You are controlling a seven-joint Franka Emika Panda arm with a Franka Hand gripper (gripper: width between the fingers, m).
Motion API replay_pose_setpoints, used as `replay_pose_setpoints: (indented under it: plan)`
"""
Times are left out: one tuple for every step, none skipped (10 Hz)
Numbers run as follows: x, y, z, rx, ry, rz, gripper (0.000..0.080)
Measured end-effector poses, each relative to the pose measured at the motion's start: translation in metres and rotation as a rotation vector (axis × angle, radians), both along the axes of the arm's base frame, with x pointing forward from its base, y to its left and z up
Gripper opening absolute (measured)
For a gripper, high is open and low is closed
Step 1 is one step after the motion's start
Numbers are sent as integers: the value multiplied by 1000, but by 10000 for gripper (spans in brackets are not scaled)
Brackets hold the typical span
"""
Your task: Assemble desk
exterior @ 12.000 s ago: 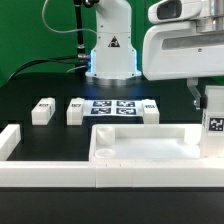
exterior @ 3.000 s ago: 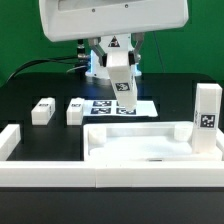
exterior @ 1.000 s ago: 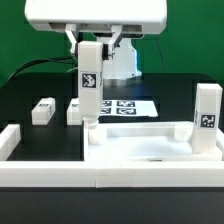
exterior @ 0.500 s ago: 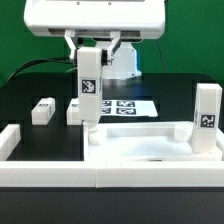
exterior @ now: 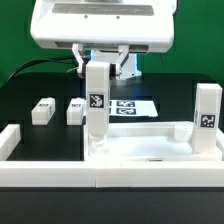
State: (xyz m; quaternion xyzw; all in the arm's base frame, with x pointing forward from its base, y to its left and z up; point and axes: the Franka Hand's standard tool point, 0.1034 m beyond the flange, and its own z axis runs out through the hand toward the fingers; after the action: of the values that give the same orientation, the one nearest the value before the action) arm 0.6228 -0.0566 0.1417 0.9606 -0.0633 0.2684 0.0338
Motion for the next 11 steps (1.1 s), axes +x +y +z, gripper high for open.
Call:
replay_pose_setpoints:
  plan:
    - [1, 0, -3, -1, 2, 1, 290]
    - [4, 1, -5, -3, 3, 2, 290]
    - [5, 1, -8, -4, 5, 4, 290]
    - [7, 2, -8, -6, -1, 5, 290]
    - [8, 3, -8, -10, -11, 8, 290]
    - [9, 4, -8, -12, -17, 9, 290]
    - [9, 5, -8, -17, -28, 11, 290]
    - [8, 6, -8, -25, -45, 14, 290]
    - [6, 9, -10, -29, -53, 19, 290]
    - [4, 11, -12, -29, -47, 22, 290]
    - [3, 11, -13, -30, -46, 23, 290]
